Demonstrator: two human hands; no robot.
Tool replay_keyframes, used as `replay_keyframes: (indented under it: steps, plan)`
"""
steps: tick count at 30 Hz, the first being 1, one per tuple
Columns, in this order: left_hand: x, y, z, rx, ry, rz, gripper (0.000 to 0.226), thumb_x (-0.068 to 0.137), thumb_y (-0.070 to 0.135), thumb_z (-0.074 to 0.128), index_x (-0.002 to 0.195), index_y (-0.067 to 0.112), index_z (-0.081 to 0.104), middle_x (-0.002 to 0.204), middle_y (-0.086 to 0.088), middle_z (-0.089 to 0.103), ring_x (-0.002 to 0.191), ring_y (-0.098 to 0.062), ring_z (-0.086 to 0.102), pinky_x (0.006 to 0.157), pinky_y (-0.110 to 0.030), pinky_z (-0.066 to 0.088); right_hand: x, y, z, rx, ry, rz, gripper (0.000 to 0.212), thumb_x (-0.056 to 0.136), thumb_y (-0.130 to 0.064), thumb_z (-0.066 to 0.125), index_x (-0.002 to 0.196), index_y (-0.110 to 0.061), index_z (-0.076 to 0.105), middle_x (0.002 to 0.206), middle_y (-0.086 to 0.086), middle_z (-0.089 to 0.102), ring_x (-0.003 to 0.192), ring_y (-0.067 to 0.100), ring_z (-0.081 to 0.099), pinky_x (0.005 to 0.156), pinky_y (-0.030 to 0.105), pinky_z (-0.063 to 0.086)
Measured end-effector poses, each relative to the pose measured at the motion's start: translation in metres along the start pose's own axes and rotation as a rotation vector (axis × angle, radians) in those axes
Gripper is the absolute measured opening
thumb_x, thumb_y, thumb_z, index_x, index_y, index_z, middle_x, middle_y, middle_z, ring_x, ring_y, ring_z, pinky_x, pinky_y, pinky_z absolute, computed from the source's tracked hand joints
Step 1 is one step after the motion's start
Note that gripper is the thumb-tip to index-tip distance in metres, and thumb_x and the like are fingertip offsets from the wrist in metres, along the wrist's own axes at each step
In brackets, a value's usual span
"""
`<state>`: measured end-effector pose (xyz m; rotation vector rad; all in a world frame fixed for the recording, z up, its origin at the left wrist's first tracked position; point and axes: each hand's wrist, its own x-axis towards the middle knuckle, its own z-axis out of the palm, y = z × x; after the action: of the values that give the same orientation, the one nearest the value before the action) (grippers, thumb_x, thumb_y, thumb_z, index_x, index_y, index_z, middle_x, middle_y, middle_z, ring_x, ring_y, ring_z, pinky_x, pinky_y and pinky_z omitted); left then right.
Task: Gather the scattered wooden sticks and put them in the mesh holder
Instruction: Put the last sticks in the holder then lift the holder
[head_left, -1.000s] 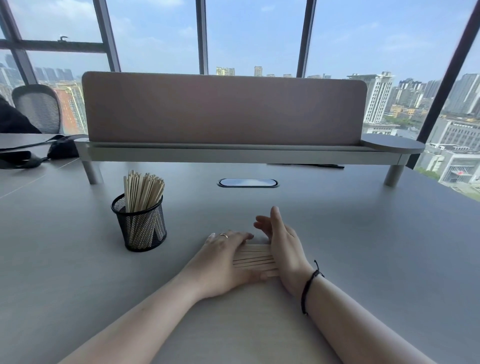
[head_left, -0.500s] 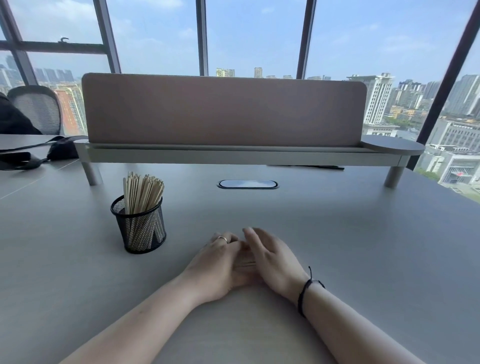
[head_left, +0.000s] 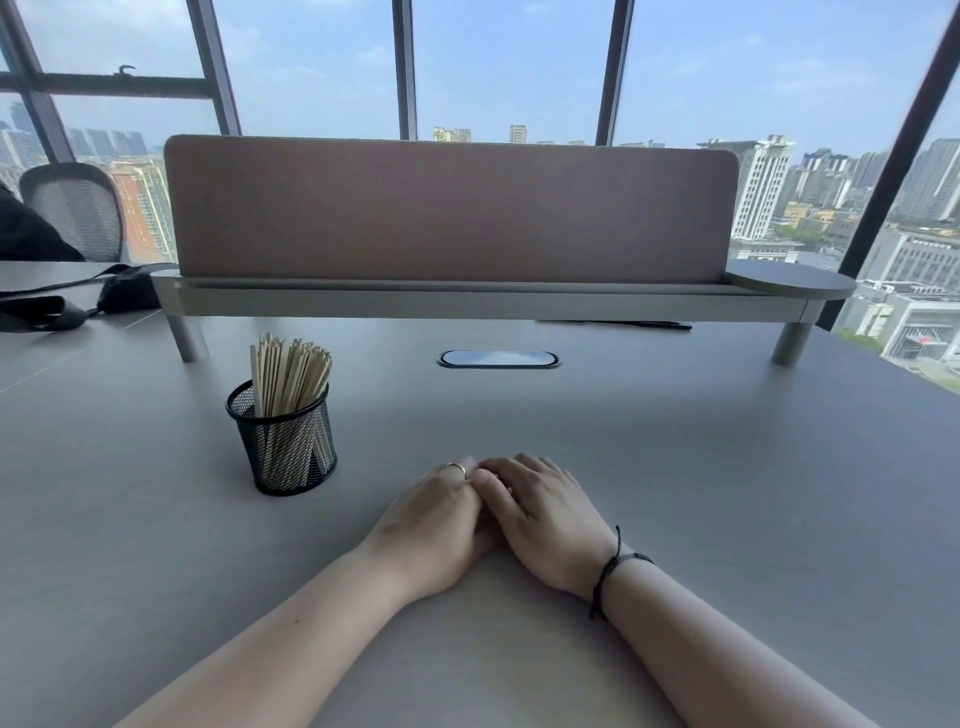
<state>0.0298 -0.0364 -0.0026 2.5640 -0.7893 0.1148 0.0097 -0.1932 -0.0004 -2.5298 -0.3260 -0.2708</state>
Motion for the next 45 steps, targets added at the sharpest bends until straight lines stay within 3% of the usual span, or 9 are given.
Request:
replay_keyframes:
  steps: [7, 11, 17, 23, 33, 39, 41, 43, 45]
  plan:
    - [-0.006, 0.009, -0.005, 0.064, 0.133, 0.072, 0.032, 0.096, 0.042, 0.057, 0.123, 0.028, 0.068, 0.122, 0.004, 0.064, 0.114, -0.022, 0.056, 0.083, -0.027, 0.038, 0.001, 0.004, -0.005, 0.048, 0.026, 0.050, 0.059, 0.092, -0.068, 0.029, 0.125, -0.031, 0.061, 0.111, -0.009, 0.067, 0.112, 0.013, 0.057, 0.100, 0.038, 0.042]
    - [-0.004, 0.009, -0.004, 0.182, 0.064, 0.069, 0.049, 0.096, 0.060, 0.037, 0.128, 0.035, 0.064, 0.125, 0.007, 0.062, 0.114, -0.023, 0.057, 0.089, -0.035, 0.047, 0.001, 0.008, -0.012, 0.204, 0.051, 0.138, 0.038, 0.099, -0.049, 0.046, 0.127, -0.027, 0.061, 0.107, -0.008, 0.069, 0.106, 0.011, 0.061, 0.094, 0.030, 0.046]
    - [-0.001, 0.011, 0.001, 0.353, 0.056, 0.117, 0.040, 0.105, 0.043, 0.039, 0.132, 0.021, 0.059, 0.128, -0.001, 0.058, 0.117, -0.027, 0.056, 0.096, -0.040, 0.047, 0.002, 0.007, -0.014, 0.271, 0.075, 0.190, 0.037, 0.099, -0.046, 0.049, 0.126, -0.025, 0.061, 0.087, -0.019, 0.063, 0.092, 0.004, 0.061, 0.080, 0.020, 0.044]
    - [0.000, 0.009, 0.005, 0.358, 0.097, 0.158, 0.035, 0.104, 0.024, 0.042, 0.135, 0.015, 0.056, 0.132, -0.007, 0.059, 0.118, -0.029, 0.056, 0.095, -0.042, 0.048, 0.003, 0.006, -0.010, 0.221, 0.082, 0.182, 0.038, 0.098, -0.048, 0.049, 0.126, -0.027, 0.062, 0.111, -0.006, 0.071, 0.106, 0.013, 0.063, 0.093, 0.029, 0.047]
    - [0.004, -0.002, 0.012, 0.319, 0.103, 0.198, 0.040, 0.105, 0.021, 0.037, 0.143, 0.019, 0.049, 0.143, -0.004, 0.052, 0.128, -0.026, 0.049, 0.103, -0.042, 0.043, 0.003, 0.006, -0.011, 0.235, 0.088, 0.169, 0.037, 0.098, -0.048, 0.050, 0.124, -0.026, 0.064, 0.113, -0.005, 0.072, 0.109, 0.012, 0.062, 0.096, 0.032, 0.047]
    - [0.002, 0.003, 0.008, 0.293, 0.090, 0.150, 0.037, 0.096, 0.008, 0.045, 0.131, 0.015, 0.054, 0.121, -0.007, 0.050, 0.116, -0.027, 0.048, 0.100, -0.035, 0.039, 0.003, 0.006, -0.014, 0.337, 0.129, 0.198, 0.027, 0.100, -0.043, 0.048, 0.111, -0.027, 0.066, 0.090, -0.017, 0.067, 0.086, 0.000, 0.061, 0.073, 0.013, 0.042]
    - [0.001, -0.001, 0.008, 0.236, 0.099, 0.116, 0.032, 0.096, 0.010, 0.049, 0.125, 0.016, 0.057, 0.117, -0.005, 0.050, 0.114, -0.026, 0.049, 0.100, -0.033, 0.038, 0.004, 0.007, -0.015, 0.372, 0.169, 0.218, 0.026, 0.100, -0.044, 0.046, 0.099, -0.028, 0.066, 0.088, -0.013, 0.069, 0.082, 0.000, 0.060, 0.071, 0.018, 0.043]
    - [0.001, -0.006, 0.008, 0.176, 0.131, 0.101, 0.025, 0.097, 0.012, 0.050, 0.120, 0.015, 0.060, 0.115, -0.004, 0.052, 0.113, -0.026, 0.051, 0.100, -0.034, 0.041, 0.005, 0.009, -0.015, 0.408, 0.211, 0.227, 0.034, 0.101, -0.043, 0.046, 0.089, -0.018, 0.066, 0.087, -0.004, 0.070, 0.081, 0.012, 0.062, 0.073, 0.030, 0.047]
    - [-0.001, -0.010, 0.009, 0.145, 0.164, 0.106, 0.022, 0.098, 0.013, 0.048, 0.117, 0.016, 0.060, 0.115, -0.004, 0.054, 0.111, -0.026, 0.053, 0.098, -0.036, 0.043, 0.006, 0.008, -0.017, 0.441, 0.236, 0.250, 0.040, 0.101, -0.041, 0.045, 0.093, -0.008, 0.066, 0.087, -0.001, 0.070, 0.084, 0.016, 0.063, 0.079, 0.035, 0.048]
